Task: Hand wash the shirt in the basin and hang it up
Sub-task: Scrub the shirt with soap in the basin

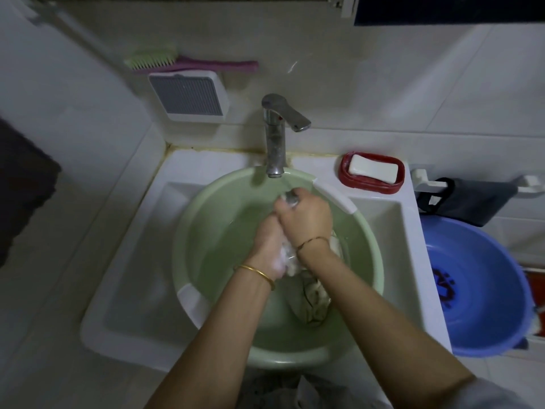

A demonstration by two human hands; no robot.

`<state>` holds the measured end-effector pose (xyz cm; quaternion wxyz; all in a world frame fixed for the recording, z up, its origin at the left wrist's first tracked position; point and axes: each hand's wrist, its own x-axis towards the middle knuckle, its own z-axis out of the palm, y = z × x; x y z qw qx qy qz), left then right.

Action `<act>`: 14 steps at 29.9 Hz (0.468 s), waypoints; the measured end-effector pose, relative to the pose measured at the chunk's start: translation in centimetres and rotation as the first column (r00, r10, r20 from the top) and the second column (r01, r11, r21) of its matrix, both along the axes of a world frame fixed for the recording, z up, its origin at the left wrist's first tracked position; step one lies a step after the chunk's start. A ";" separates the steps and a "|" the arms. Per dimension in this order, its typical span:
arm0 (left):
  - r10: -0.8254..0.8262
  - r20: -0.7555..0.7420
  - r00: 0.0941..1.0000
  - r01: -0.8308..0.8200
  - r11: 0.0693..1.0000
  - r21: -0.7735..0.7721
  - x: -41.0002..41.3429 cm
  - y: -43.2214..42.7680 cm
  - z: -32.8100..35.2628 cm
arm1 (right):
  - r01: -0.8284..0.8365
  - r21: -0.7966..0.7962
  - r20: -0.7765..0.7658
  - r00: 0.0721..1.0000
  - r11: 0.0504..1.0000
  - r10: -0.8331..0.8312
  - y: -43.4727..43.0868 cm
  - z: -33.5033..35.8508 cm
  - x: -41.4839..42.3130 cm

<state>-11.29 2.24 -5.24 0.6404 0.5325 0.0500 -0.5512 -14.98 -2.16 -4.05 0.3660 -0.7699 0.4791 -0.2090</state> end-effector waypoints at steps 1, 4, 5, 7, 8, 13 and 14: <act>-0.039 0.028 0.999 0.038 0.999 0.015 -0.2 -0.1 0.0 | 0.051 0.074 0.023 0.998 0.996 -0.052 -1.2 -0.3 0.0; -0.076 0.091 0.993 0.076 0.997 0.002 1.0 0.4 0.8 | -0.011 0.441 0.317 0.937 0.898 -0.144 -2.9 -1.2 -0.9; -0.085 0.148 0.985 0.088 0.996 -0.017 1.9 0.8 1.1 | -0.085 0.512 0.416 0.895 0.855 -0.161 -3.2 -1.7 -1.3; -0.080 0.372 0.925 0.071 0.997 0.037 3.6 1.6 1.4 | -0.105 0.561 0.425 0.888 0.821 -0.176 -3.9 -2.4 -2.6; -0.050 0.458 0.888 0.026 0.998 0.059 4.3 2.0 1.2 | -0.067 0.570 0.398 0.895 0.819 -0.203 -4.3 -2.3 -3.1; 0.147 0.352 0.924 -0.150 0.989 -0.019 3.7 2.2 1.1 | 0.126 0.355 0.381 0.885 0.926 -0.266 -4.7 -1.6 -4.0; 0.217 0.285 0.933 -0.222 0.975 -0.015 3.7 1.7 0.6 | 0.103 0.311 0.366 0.905 0.945 -0.219 -4.0 -1.2 -3.9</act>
